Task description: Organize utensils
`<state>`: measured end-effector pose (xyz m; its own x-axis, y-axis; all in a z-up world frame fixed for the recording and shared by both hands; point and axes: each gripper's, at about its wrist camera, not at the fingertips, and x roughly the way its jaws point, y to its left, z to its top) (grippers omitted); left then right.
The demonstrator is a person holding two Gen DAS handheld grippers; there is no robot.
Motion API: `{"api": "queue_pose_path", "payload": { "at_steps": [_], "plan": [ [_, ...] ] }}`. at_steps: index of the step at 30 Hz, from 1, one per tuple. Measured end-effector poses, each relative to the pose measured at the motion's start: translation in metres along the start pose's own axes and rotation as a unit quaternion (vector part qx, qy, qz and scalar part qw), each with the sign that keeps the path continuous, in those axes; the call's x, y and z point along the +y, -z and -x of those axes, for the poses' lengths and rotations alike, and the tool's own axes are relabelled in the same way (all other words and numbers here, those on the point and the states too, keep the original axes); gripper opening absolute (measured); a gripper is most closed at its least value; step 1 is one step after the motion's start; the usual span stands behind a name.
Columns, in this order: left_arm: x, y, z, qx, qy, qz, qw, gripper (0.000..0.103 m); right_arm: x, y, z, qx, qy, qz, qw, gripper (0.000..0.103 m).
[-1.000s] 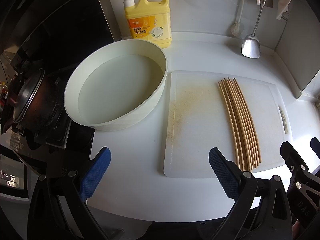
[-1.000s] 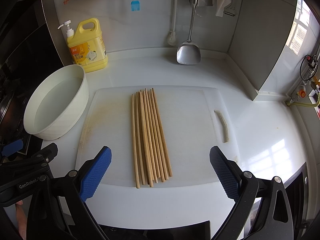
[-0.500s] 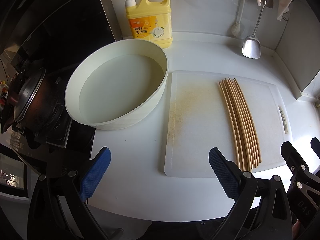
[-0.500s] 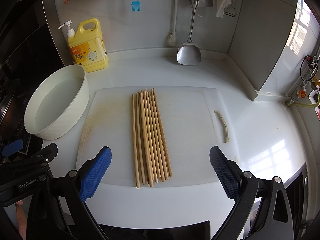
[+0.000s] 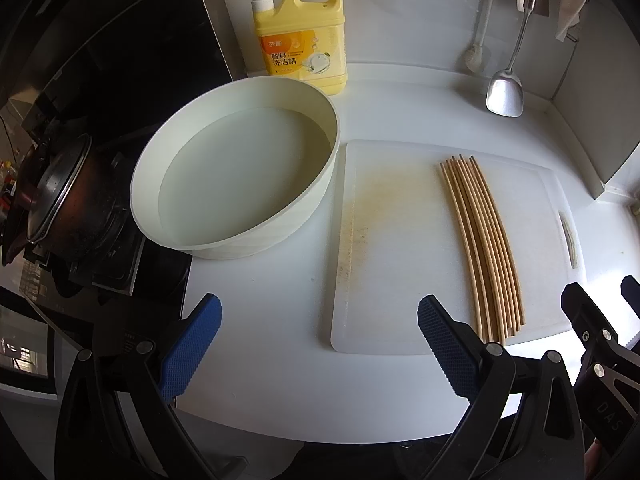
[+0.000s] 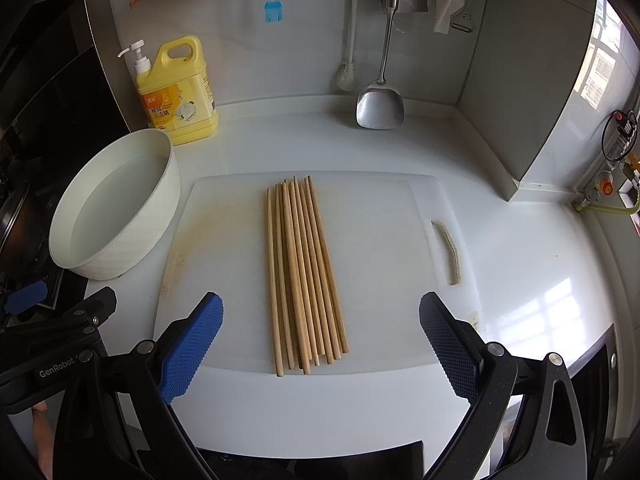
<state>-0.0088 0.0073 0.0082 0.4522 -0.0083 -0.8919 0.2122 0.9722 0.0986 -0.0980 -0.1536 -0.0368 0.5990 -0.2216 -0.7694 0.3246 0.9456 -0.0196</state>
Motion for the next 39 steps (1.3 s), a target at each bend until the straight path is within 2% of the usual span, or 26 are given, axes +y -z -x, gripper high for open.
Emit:
{"api": "queue_pose_path", "payload": {
  "at_steps": [12,18,22,26,28,30,33,39],
  "plan": [
    [0.004,0.000,-0.006,0.006,0.009,-0.005,0.9999,0.097,0.003,0.000,-0.007,0.007,0.005,-0.007,1.000,0.094],
    [0.003,0.000,-0.016,-0.008,0.032,-0.021,0.9992,0.097,-0.006,0.009,-0.022,0.020,-0.002,-0.032,0.999,0.094],
    [-0.004,-0.004,-0.026,-0.023,0.053,-0.030,0.9979,0.097,-0.010,0.015,-0.028,0.004,0.011,-0.021,1.000,0.094],
    [-0.015,-0.008,-0.044,-0.023,0.077,-0.035,0.9962,0.097,-0.026,0.015,-0.040,-0.009,0.008,-0.022,1.000,0.094],
    [-0.023,-0.008,-0.051,-0.023,0.072,-0.038,0.9964,0.097,-0.037,0.014,-0.046,-0.013,0.007,-0.025,1.000,0.094],
    [-0.030,-0.009,-0.058,-0.025,0.073,-0.033,0.9965,0.097,-0.047,0.013,-0.055,-0.011,0.008,-0.023,1.000,0.094],
    [-0.039,-0.007,-0.066,-0.030,0.094,-0.017,0.9950,0.097,-0.060,0.011,-0.070,-0.012,0.007,-0.011,1.000,0.094],
    [-0.060,0.001,-0.075,-0.050,0.085,0.009,0.9951,0.097,-0.068,0.006,-0.103,-0.018,-0.018,0.040,0.999,0.094]
  ]
}}
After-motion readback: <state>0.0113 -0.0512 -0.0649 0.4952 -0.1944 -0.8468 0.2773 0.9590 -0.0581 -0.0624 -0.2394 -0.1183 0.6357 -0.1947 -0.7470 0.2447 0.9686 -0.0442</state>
